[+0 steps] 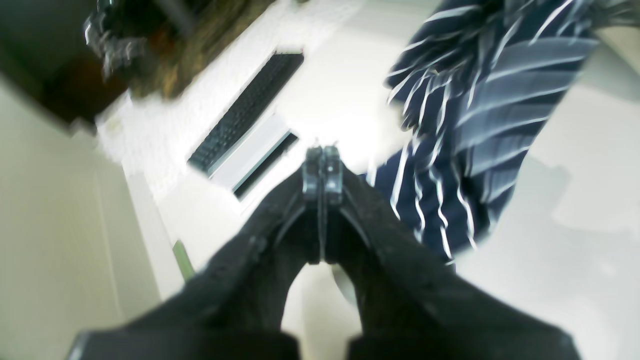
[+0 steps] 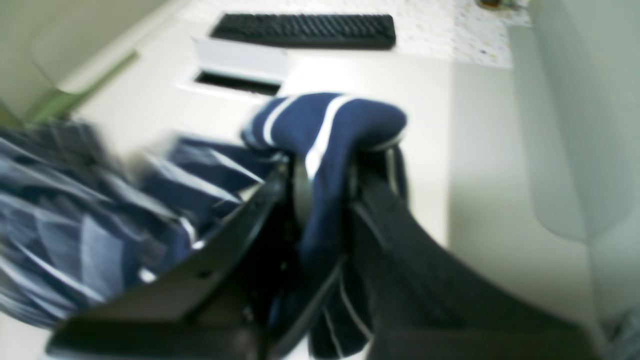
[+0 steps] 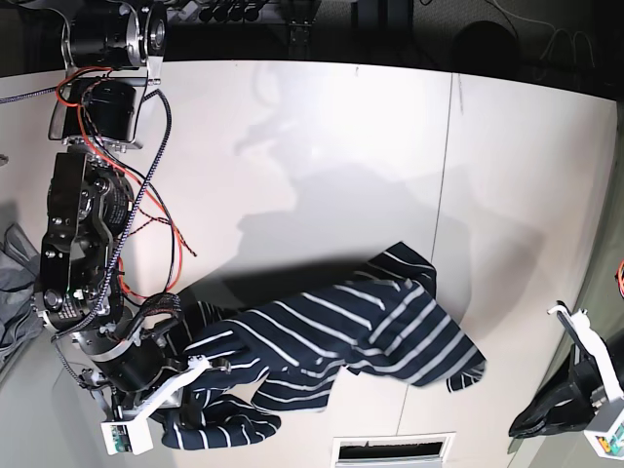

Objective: Layout the t-shirt on the table in an organized manner, then fold the t-shirt properly
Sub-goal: 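Lift the shirt with both grippers and pull them apart to stretch it, then lower the shirt and regrasp it with both grippers near the middle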

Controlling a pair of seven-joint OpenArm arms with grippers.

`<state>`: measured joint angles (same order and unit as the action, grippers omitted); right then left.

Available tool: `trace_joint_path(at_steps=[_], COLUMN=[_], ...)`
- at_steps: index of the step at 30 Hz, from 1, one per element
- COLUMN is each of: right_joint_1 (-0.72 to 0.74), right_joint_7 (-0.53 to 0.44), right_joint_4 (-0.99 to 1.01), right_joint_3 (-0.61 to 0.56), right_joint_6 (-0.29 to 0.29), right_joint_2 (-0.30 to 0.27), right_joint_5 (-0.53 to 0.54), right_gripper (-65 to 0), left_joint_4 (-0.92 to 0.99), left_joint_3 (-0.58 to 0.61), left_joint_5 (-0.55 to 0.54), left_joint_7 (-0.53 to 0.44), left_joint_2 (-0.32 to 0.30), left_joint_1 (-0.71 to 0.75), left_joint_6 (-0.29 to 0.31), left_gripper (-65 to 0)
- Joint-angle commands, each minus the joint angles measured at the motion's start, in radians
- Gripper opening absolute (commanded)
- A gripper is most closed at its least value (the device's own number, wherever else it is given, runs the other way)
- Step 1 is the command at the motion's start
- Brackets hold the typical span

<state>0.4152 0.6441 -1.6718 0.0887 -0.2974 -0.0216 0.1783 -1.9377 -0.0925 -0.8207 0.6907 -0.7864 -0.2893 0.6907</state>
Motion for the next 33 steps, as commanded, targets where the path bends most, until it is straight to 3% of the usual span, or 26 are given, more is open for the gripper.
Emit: trace_joint_path(at_steps=[1, 8, 15, 20, 22, 29, 33], right_joint_1=[0.026, -0.045, -0.235, -0.343, -0.381, -0.465, -0.457], right_joint_7=[-0.025, -0.002, -0.004, -0.007, -0.007, -0.011, -0.003], right_joint_4=[-0.022, -0.021, -0.021, -0.021, -0.021, -0.021, -0.034], right_joint_3=[-0.001, -0.001, -0.001, 0.008, 0.023, 0.131, 0.206], right_joint_6=[-0.026, -0.024, -0.020, 0.031, 0.046, 0.152, 0.174], right_joint_2=[0.004, 0.005, 0.005, 0.002, 0.002, 0.002, 0.002], right_joint_5=[0.031, 0.006, -0.099, -0.134, -0.156, -0.178, -0.141], right_gripper=[-65.0, -65.0, -65.0, -65.0, -57.8, -35.2, -33.7], left_joint_4=[-0.024, -0.037, -0.013, 0.123, 0.204, 0.509, 0.651], left_joint_3=[-0.008, -0.008, -0.007, -0.004, 0.010, 0.152, 0.235], left_joint_5=[-0.002, 0.002, 0.008, 0.014, 0.044, 0.189, 0.290], left_joint_7=[-0.012, -0.013, -0.013, -0.044, -0.077, -0.203, -0.256], left_joint_2=[-0.026, -0.002, 0.113, 0.254, 0.304, 0.414, 0.475], left_joint_1=[-0.020, 0.028, 0.209, 0.260, 0.258, 0.196, 0.123], left_joint_6=[-0.035, -0.051, -0.050, -0.050, -0.051, -0.051, -0.058], left_gripper=[-65.0, -65.0, -65.0, -36.4, -29.8, -29.6, -29.6])
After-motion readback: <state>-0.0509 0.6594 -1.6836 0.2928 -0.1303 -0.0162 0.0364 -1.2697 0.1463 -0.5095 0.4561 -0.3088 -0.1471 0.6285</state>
